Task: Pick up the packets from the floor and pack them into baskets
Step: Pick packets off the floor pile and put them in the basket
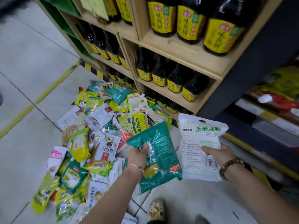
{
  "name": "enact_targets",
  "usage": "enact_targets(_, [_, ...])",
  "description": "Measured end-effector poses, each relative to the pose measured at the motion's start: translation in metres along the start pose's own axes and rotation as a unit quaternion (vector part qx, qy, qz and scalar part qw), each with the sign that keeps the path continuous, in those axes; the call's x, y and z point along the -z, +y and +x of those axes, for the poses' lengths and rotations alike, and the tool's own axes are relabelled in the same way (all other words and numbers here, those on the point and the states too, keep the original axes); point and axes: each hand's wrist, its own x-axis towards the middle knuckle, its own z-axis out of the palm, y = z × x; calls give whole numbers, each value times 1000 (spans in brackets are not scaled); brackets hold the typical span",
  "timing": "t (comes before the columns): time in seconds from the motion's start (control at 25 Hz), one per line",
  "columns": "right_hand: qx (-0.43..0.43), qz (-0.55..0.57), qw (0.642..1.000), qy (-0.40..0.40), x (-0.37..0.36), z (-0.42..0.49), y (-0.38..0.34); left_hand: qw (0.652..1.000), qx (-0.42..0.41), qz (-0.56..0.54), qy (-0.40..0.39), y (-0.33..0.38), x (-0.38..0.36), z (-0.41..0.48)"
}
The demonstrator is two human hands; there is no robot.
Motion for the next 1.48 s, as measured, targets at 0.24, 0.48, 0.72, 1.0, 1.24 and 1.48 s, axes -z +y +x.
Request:
enact_targets(0.24, [32,18,999,5,113,-34,24,999,-35,20,-20,-3,-64,-79])
enact_targets(0.48, [50,56,996,49,248,-76,65,998,-36,15,-57,-37,-161,-160])
enact_targets(0.72, [72,-11,990,118,387,-99,118,982,-98,76,-140,-48,-276,-246])
enact_targets(1.0, [22,0,976,217,526,-128,185,954,-140,119,-237,-63,-399,-330])
enact_targets(1.24, [26,11,959,282,622,-147,208,926,-183,131,-304,-70,-492,-388])
enact_targets(1.48, [33,0,952,304,654,-105,231,915,-156,236,-286,-85,-570,-384])
